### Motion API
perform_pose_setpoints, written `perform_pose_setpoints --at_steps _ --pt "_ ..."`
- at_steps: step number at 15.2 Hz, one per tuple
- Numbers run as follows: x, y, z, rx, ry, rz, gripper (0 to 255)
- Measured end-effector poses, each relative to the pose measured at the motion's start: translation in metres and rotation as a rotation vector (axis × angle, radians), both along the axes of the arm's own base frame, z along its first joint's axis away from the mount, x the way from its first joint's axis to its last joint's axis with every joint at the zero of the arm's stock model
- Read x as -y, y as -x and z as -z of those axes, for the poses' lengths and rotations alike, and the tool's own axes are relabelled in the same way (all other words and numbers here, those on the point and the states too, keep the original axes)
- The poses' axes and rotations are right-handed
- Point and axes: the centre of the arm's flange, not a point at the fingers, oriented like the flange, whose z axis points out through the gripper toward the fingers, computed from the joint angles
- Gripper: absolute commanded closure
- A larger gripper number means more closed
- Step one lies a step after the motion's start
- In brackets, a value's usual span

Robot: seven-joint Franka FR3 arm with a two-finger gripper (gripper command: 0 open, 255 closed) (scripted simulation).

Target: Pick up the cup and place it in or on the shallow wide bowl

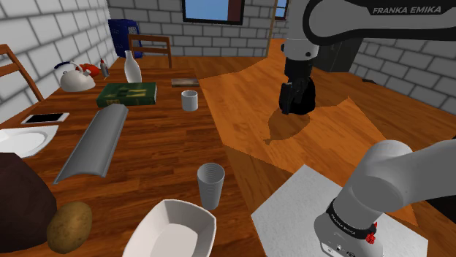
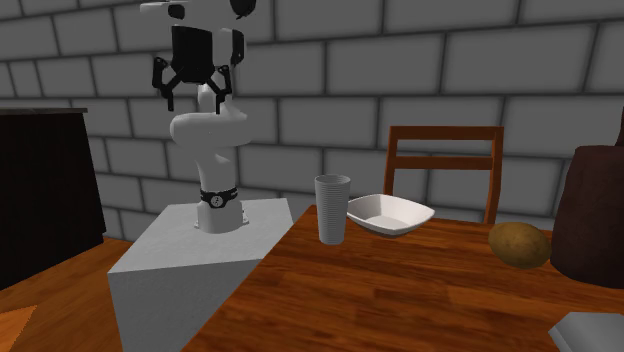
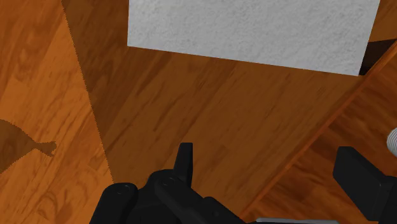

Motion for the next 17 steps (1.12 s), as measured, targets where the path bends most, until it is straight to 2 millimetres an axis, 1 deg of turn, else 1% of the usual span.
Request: perform_pose_setpoints --at_steps 1,3,6,9,11,12,15,17 --pt "0.000 0.000 0.000 0.000 0.000 0.000 0" --pt "-0.014 -0.004 0.006 0.003 0.000 -0.008 0" --pt "-0.048 -0.006 0.017 0.010 0.000 -0.027 0" --pt "-0.086 -0.010 0.033 0.018 -0.001 -0.047 0" --pt "-0.111 -0.014 0.040 0.023 -0.001 -0.060 0" --pt "-0.122 -0.013 0.047 0.026 -0.001 -0.067 0" --pt "-0.158 -0.024 0.060 0.034 -0.001 -0.087 0" --pt "-0.184 -0.021 0.068 0.039 -0.002 -0.100 0"
